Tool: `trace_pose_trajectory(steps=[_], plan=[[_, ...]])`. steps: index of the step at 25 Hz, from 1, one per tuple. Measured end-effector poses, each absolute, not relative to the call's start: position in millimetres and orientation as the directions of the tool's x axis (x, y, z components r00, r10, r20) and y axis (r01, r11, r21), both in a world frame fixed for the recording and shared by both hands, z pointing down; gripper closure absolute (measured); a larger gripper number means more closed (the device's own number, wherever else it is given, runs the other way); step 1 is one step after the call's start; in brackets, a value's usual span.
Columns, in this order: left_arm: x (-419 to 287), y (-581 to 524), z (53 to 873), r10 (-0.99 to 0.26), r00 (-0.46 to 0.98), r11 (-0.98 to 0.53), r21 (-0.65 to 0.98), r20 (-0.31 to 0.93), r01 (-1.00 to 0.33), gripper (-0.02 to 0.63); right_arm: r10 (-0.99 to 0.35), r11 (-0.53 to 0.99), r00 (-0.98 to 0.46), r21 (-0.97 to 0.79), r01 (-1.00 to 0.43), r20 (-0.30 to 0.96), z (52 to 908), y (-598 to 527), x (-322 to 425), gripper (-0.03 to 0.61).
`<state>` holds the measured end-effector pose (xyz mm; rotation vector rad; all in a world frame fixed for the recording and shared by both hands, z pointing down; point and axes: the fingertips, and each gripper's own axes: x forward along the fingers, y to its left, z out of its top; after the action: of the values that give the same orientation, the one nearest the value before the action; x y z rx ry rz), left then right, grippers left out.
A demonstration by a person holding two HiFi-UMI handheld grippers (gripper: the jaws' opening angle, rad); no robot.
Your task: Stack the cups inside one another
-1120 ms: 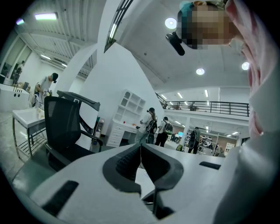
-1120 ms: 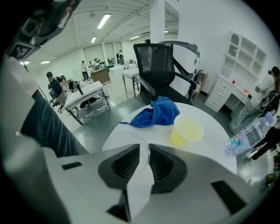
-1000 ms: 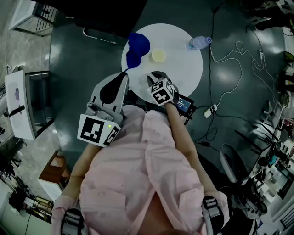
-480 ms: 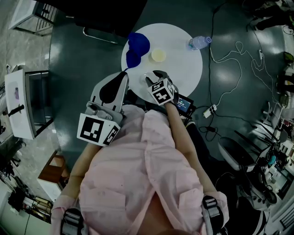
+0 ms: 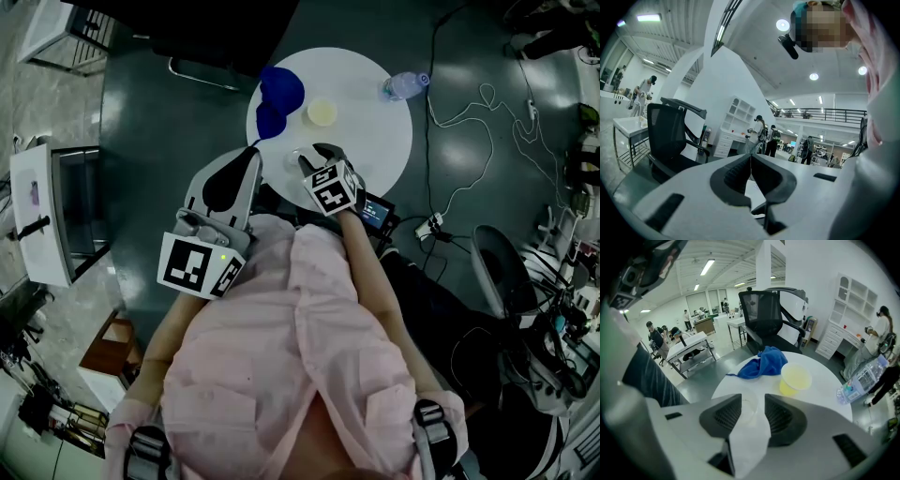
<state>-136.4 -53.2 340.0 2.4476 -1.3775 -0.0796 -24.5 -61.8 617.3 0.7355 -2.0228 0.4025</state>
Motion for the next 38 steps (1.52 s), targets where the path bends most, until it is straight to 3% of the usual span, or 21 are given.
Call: trace_pose_trajectory(steps=[13,20,38], plan=[[-127.9,-48.8,337.3,-0.826,0.554,-0.503,0.308,0.103,-0.807,0.595,-0.504,0.672,-0.428,0.028,-0.740,0.750,564.5,-69.5,-8.1,0.440],[-115.1,-45.2,339.0,-0.803,0.588,-0.538,0.307,0.098,-0.785,0.595,-0.652,0.570,-0.422,0.040,-0.821,0.631,524.5,-72.0,6.1,0.526],[-59.8,-24.0,331.8,-0.769,0.632,-0.589,0.283,0.092,-0.757,0.595,-0.884,0.394,-0.393,-0.048,-0.918,0.253,378.5,-44.8,71.9,0.543]])
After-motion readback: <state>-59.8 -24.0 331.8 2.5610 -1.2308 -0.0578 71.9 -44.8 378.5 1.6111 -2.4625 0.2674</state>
